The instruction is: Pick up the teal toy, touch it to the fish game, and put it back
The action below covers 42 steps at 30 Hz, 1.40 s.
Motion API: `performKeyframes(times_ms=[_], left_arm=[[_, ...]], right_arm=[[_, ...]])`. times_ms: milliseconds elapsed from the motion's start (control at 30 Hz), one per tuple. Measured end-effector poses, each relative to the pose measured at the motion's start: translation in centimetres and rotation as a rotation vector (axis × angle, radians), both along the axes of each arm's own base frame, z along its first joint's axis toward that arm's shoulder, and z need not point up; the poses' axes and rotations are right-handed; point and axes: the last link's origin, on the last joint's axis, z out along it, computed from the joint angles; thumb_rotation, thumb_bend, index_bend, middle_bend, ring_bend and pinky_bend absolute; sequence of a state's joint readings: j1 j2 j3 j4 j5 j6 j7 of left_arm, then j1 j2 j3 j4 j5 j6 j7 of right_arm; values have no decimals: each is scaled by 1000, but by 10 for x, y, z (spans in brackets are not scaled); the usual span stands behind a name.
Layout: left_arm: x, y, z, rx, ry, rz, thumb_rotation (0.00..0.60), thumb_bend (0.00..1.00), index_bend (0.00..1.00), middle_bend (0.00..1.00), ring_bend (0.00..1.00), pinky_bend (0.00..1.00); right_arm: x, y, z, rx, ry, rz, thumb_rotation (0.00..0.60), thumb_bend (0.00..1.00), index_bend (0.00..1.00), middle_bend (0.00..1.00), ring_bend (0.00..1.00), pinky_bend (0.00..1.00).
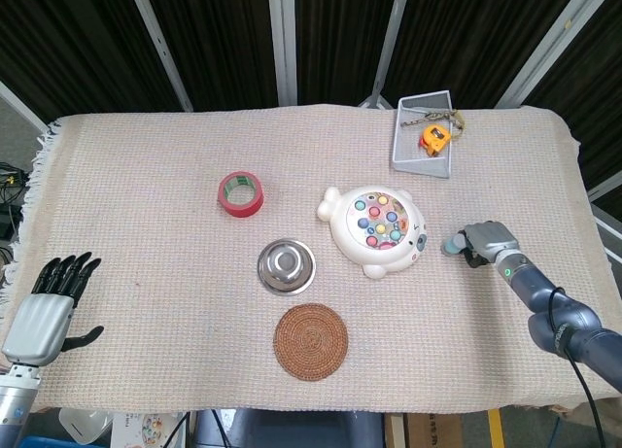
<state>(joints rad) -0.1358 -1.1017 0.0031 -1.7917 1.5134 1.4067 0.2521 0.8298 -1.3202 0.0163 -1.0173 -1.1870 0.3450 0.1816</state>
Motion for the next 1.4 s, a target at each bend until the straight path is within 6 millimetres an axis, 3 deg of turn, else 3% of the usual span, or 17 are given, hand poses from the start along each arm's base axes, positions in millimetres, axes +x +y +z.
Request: performKeyframes(times_ms=[767,1233,1400], left_arm=[[-1,0,-1,-12,-6,6,600,155,73,0,0,0],[0,1,-1,-13,-5,0,600,156,73,0,0,0],[1,1,-1,-13,-4,-1,600,155,73,0,0,0]], right_arm=[[2,-4,-3,37,29,-21,600,726,165,285,97,75],[4,-2,1,27,25,-11,600,726,81,267,76,56],[4,-3,2,19,17,-12,600,664,26,252,60,41]])
